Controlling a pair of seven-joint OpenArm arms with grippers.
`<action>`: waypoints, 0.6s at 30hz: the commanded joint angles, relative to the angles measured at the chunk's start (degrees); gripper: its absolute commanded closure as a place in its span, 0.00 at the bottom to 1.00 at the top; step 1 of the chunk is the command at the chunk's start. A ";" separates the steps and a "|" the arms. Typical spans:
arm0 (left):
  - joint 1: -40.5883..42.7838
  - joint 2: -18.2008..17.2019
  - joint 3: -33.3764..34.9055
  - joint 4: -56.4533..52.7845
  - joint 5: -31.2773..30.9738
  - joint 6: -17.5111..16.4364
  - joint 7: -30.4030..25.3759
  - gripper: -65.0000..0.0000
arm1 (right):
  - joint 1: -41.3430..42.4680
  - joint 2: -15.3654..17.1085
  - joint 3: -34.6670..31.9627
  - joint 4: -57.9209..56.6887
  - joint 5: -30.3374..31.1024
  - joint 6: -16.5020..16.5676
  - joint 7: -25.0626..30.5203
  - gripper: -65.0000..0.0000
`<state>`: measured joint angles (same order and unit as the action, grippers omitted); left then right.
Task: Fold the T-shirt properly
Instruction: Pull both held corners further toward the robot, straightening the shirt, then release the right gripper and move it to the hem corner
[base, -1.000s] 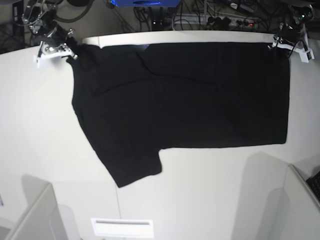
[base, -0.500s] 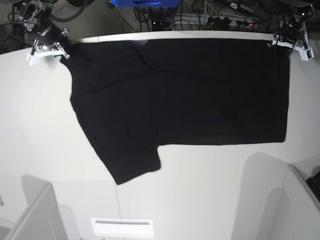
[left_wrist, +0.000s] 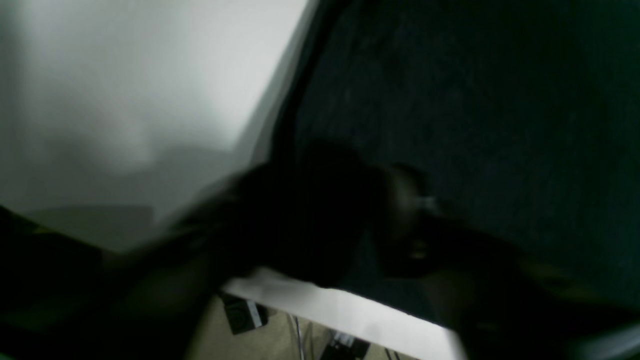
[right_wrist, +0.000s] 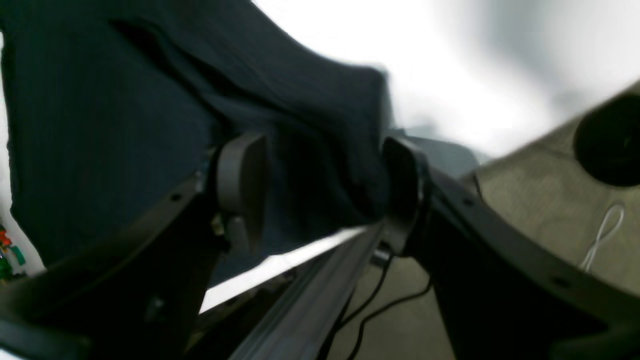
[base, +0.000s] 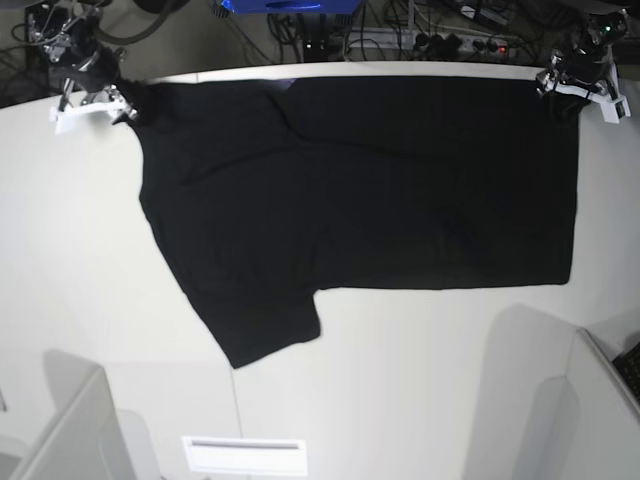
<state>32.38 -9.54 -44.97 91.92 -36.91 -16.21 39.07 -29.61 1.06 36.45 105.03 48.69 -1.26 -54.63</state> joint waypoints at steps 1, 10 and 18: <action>0.81 -0.53 -1.67 0.52 0.29 0.25 0.71 0.28 | -0.33 0.48 0.52 1.74 0.59 0.16 0.52 0.49; -1.48 -0.44 -17.05 2.81 0.20 0.25 0.71 0.17 | 4.68 2.32 7.73 3.58 0.41 -0.19 -0.18 0.49; -1.83 2.46 -17.23 18.63 0.20 0.25 0.71 0.17 | 13.56 1.01 -0.36 6.57 0.50 -0.19 -5.81 0.49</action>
<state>29.87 -6.35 -61.73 109.65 -36.45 -16.08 40.62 -16.58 1.52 35.75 110.50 48.21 -1.72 -61.32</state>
